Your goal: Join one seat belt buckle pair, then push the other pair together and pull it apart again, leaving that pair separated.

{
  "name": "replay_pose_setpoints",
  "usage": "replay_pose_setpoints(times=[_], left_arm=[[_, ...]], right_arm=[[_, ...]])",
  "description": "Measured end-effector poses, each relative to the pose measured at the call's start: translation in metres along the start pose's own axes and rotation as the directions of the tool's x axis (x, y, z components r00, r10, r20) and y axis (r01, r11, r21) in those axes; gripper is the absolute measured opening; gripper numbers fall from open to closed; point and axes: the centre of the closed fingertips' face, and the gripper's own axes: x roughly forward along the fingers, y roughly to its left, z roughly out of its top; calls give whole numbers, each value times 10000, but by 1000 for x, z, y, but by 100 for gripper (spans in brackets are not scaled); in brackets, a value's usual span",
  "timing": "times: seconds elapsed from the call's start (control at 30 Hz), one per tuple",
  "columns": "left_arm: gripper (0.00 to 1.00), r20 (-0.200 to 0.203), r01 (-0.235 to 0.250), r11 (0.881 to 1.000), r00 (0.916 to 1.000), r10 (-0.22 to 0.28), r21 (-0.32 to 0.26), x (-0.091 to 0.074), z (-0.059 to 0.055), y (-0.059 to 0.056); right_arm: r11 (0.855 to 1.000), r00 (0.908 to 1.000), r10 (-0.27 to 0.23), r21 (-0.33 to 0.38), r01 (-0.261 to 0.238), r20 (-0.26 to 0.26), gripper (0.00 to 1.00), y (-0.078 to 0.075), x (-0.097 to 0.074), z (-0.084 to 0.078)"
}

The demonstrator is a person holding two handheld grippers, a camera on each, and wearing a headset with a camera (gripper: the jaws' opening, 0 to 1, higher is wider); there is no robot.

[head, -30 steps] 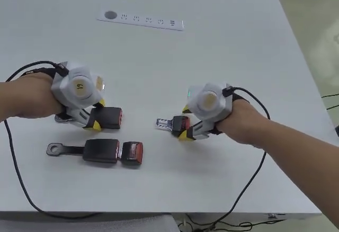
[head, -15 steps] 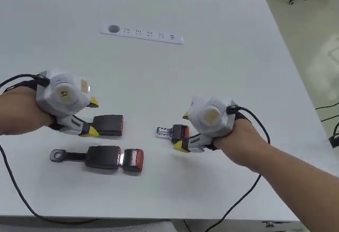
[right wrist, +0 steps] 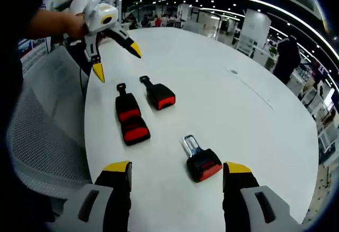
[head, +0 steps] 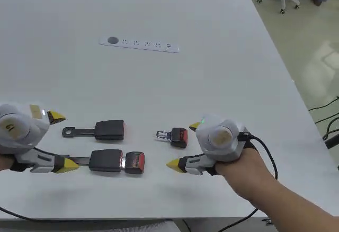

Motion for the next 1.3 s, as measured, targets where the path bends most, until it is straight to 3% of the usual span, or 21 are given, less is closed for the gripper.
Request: replay_pose_setpoints(times=[0.1, 0.2, 0.27, 0.33, 0.4, 0.53, 0.67, 0.83, 1.0, 1.2, 1.3], left_arm=[[77, -178, -368, 9991, 9992, 365, -194, -10, -13, 1], [79, -157, -609, 9973, 9981, 603, -419, -19, -17, 1], [83, -118, -725, 9941, 9974, 718, -808, -26, -19, -1], [88, -328, -801, 9891, 9965, 766, -1235, -27, -30, -3], [90, -339, -796, 9834, 9966, 751, -1628, -28, -40, 0], [96, -197, -1060, 9726, 9944, 1042, -2070, -30, -47, 2], [100, 86, -1193, 9582, 9920, 1258, -2600, -31, -44, -2], [100, 320, -1228, 9534, 9901, 1368, -2755, -33, -45, -6], [100, 550, -1343, 9439, 9859, 1578, -3017, -35, -43, -6], [100, 1178, -1163, 9258, 9786, 1687, -3598, -37, -37, -7], [100, 1628, -1043, 9264, 9714, 1730, -3619, -40, -35, -8]], right_arm=[[9999, 9998, -50, 142, 47, 209, 78, 7, -5, 0], [9995, 9994, -160, 273, 151, 309, 83, 11, -11, 1], [9987, 9979, -281, 447, 255, 591, 86, 10, -14, 4], [9971, 9966, -386, 683, 336, 734, 91, 12, -22, 7], [9965, 9965, -409, 764, 353, 729, 92, 13, -24, 3], [9913, 9966, -478, 1257, 392, 664, 96, 16, -22, -12], [9884, 9960, -674, 1399, 587, 579, 99, 20, -21, -18], [9805, 9903, -983, 1794, 796, 977, 99, 17, -23, -10], [9793, 9908, -965, 1872, 776, 945, 99, 18, -18, -13], [9663, 9888, -911, 2505, 590, 1184, 99, 19, -20, -17], [9592, 9858, -944, 2776, 527, 1389, 99, 21, -23, -17]])
